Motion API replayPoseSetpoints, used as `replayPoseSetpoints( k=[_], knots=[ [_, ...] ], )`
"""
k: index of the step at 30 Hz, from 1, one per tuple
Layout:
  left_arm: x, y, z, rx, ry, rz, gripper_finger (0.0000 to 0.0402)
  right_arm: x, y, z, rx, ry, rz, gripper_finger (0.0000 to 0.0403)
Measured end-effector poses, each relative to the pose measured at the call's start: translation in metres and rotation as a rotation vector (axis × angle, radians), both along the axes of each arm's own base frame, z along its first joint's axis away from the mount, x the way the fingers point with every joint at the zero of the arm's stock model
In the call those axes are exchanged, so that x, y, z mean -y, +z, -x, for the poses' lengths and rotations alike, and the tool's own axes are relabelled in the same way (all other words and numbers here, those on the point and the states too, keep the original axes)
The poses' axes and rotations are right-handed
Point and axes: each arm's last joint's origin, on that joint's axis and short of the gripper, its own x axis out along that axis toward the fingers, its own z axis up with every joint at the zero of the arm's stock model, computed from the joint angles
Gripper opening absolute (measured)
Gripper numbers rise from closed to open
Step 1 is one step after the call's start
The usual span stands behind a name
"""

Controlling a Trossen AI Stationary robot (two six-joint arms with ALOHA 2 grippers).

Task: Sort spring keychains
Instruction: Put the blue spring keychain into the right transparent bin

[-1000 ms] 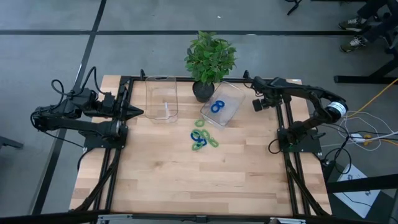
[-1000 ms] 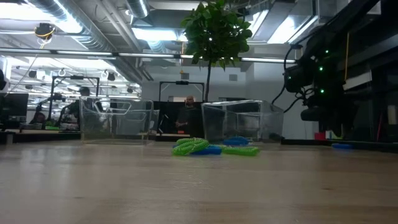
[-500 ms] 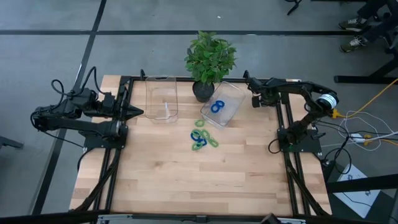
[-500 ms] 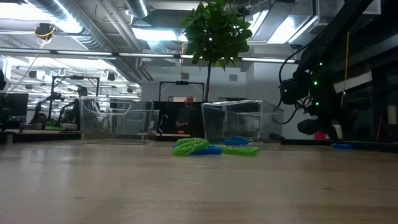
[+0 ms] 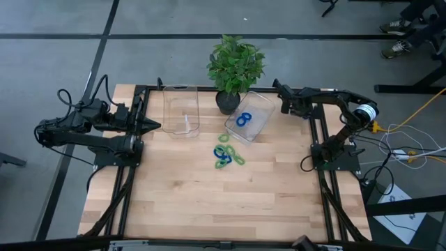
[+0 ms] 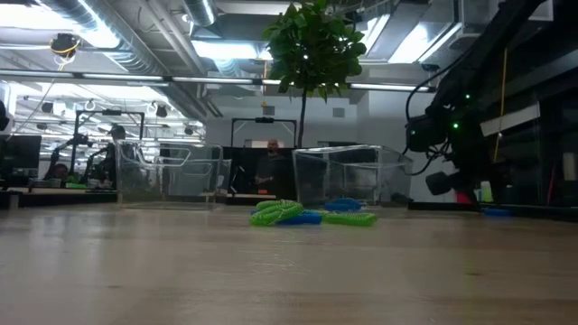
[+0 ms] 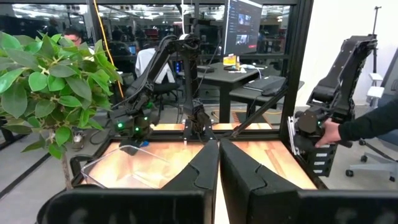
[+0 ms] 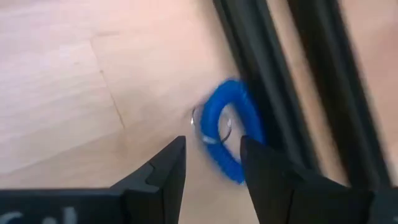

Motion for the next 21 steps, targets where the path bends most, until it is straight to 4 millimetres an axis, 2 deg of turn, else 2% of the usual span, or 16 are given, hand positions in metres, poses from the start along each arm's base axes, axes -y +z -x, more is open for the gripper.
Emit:
replayPoseSetpoints(
  k=[7, 16, 21],
  knots=[
    [0.0, 0.0, 0.0, 0.0, 0.0, 0.0, 0.001, -0.002, -0.012, 0.009, 0.115, -0.112, 0.009, 0.0152],
    [0.0, 0.0, 0.0, 0.0, 0.0, 0.0, 0.0009, -0.002, -0.013, 0.007, 0.117, -0.017, -0.036, 0.0151],
    [0.0, 0.0, 0.0, 0.0, 0.0, 0.0, 0.001, -0.004, -0.013, 0.004, 0.124, 0.041, -0.059, 0.0133]
  ],
)
